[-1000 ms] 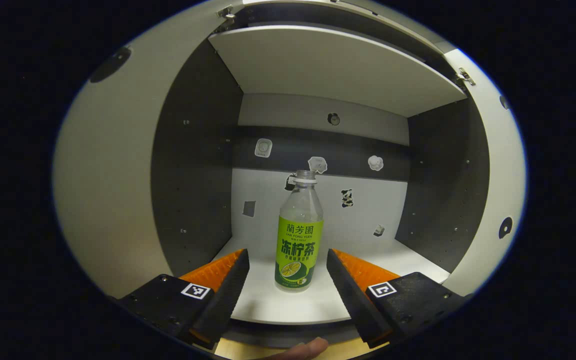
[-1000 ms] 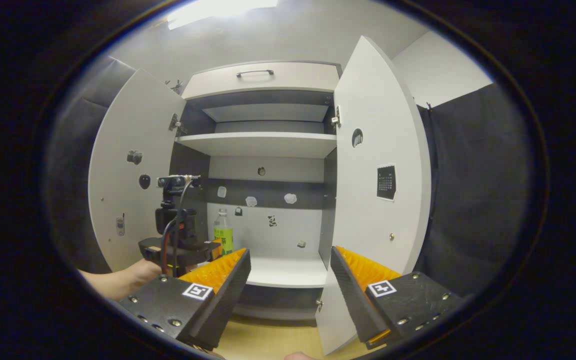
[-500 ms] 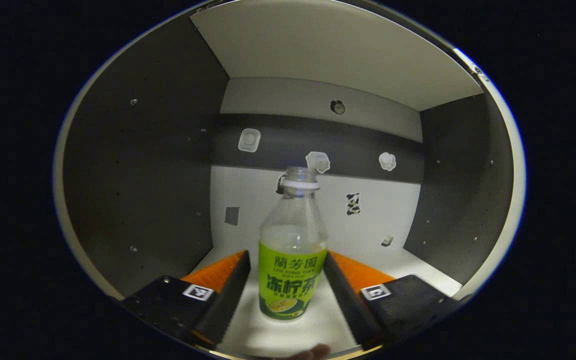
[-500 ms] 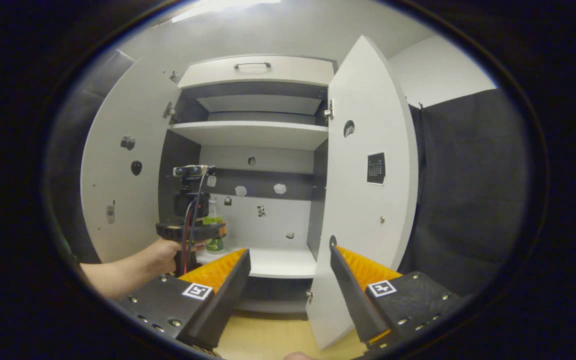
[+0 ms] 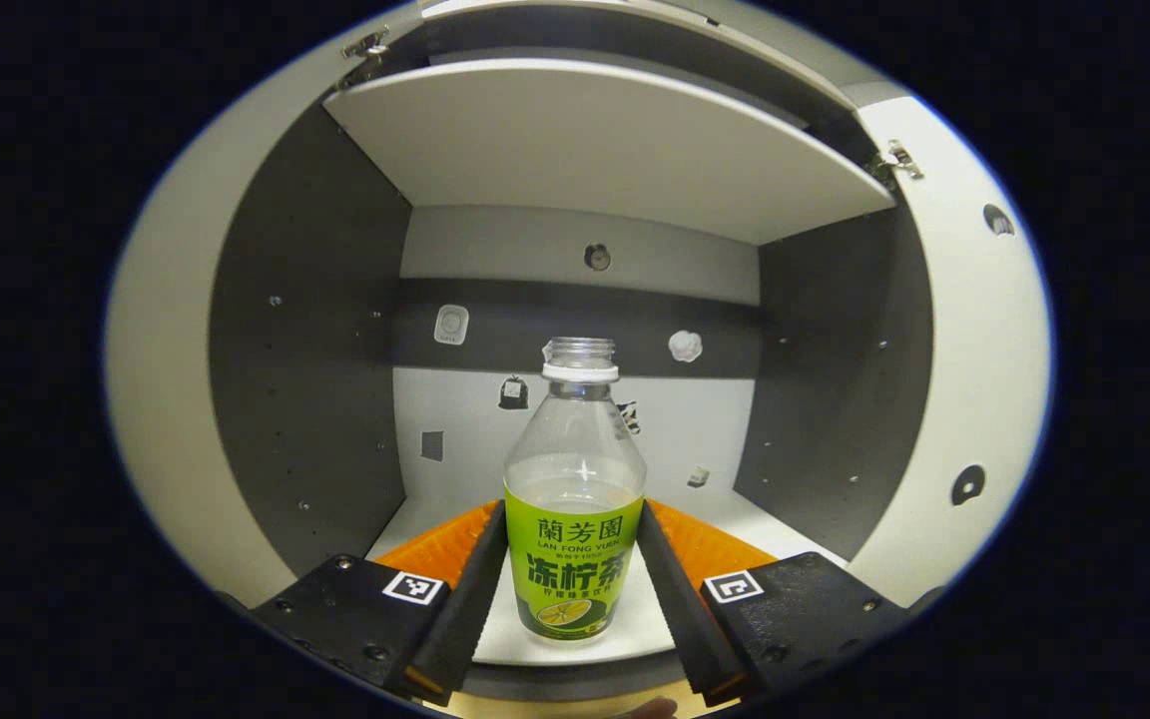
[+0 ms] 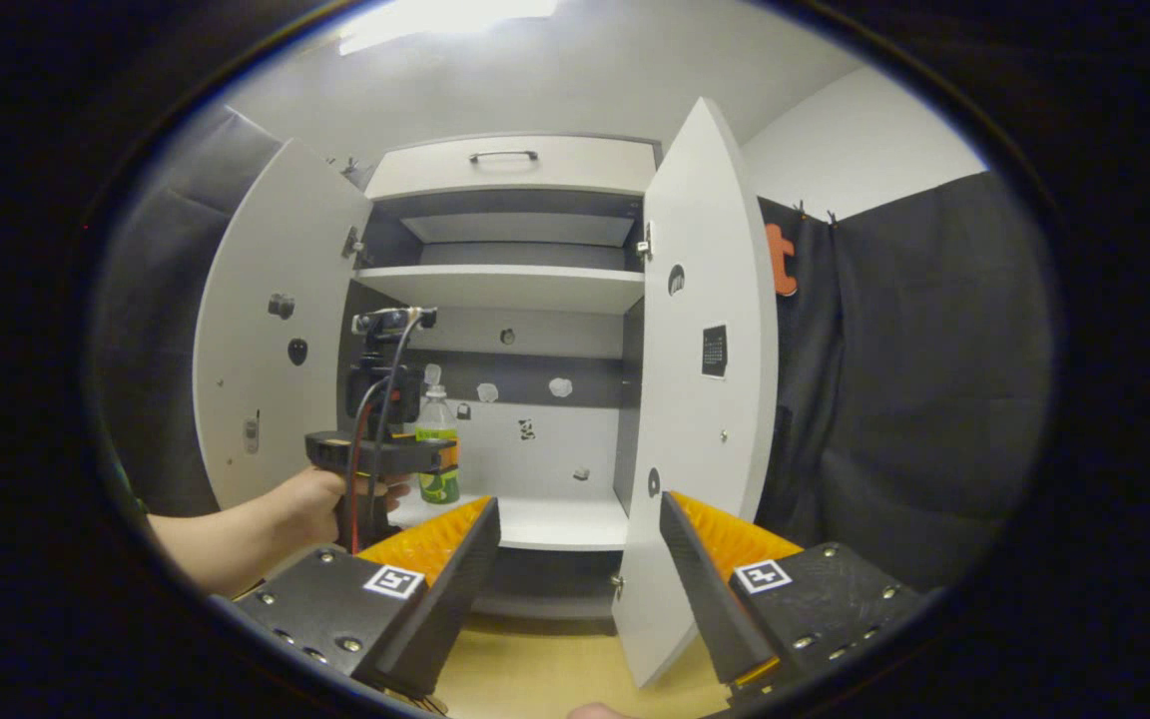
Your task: Grasp the bottle in the cabinet with the left hand and place it on the coaster, then close the right door with the right hand and the left door with the left hand.
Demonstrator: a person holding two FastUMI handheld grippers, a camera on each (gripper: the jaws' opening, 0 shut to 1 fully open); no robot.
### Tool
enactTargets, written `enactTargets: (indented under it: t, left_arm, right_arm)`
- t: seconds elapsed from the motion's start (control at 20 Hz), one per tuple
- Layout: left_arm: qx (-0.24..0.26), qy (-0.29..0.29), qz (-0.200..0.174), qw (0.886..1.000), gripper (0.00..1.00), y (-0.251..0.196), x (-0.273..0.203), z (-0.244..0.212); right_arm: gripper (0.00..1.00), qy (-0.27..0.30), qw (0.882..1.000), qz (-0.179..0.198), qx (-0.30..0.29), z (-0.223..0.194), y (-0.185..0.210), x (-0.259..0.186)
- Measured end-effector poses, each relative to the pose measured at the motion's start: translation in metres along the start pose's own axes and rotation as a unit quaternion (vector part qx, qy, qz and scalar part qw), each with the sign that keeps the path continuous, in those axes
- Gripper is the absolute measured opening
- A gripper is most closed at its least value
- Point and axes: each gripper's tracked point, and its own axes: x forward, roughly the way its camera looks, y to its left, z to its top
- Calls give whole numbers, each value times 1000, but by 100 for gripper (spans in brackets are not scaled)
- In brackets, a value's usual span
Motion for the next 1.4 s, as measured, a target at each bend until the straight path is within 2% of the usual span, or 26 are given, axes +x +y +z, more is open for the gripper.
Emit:
enactTargets:
  t: [0.3, 0.5, 0.7, 0.9, 1.0, 1.1, 1.3, 1.4]
  left_arm:
    - [-16, -23, -18, 999, 80, -16, -84, 26]
    - [2, -44, -5, 999, 80, -16, -132, 36]
    - [7, -56, 12, 998, 80, -11, -178, 27]
    - [2, -50, 23, 998, 80, -12, -218, -13]
    - [-9, -38, 40, 998, 80, -8, -235, -46]
    - [-24, -31, 41, 998, 80, -13, -252, -81]
    - [-37, -71, 49, 996, 80, -9, -276, -125]
    - [-27, -42, 40, 998, 80, -13, -285, -165]
  right_arm:
    - [97, -10, 1000, 21, 13, 4, -5, -25]
    - [97, -13, 999, 32, 22, 8, -10, -36]
    - [97, -20, 998, 43, 31, 13, -14, -45]
    - [97, -40, 993, 86, 76, 19, -3, -57]
    - [97, -40, 992, 92, 82, 16, -3, -60]
    - [97, -41, 992, 96, 77, 9, -2, -62]
    - [97, -23, 992, 101, 74, -12, 4, -61]
    - [97, -11, 992, 102, 71, -23, 8, -60]
